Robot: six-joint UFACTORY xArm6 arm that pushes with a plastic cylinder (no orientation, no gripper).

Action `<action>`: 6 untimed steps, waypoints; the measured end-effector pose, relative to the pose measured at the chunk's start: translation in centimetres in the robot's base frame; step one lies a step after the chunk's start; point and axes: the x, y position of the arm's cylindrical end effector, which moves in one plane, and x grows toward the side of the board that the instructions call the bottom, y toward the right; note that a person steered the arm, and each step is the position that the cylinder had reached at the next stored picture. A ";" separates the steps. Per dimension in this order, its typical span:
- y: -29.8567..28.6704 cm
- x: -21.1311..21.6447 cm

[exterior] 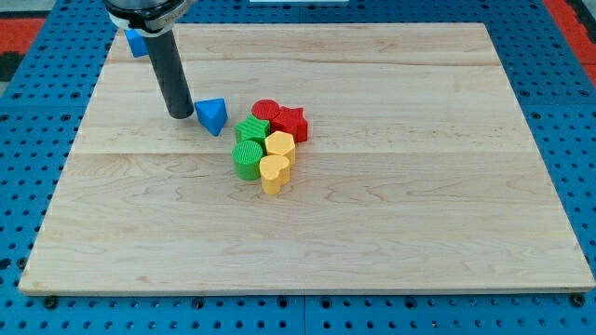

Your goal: Push the blue triangle to the left of the green star

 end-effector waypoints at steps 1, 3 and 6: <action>1.1 0.5; 1.6 -0.8; 2.4 -0.4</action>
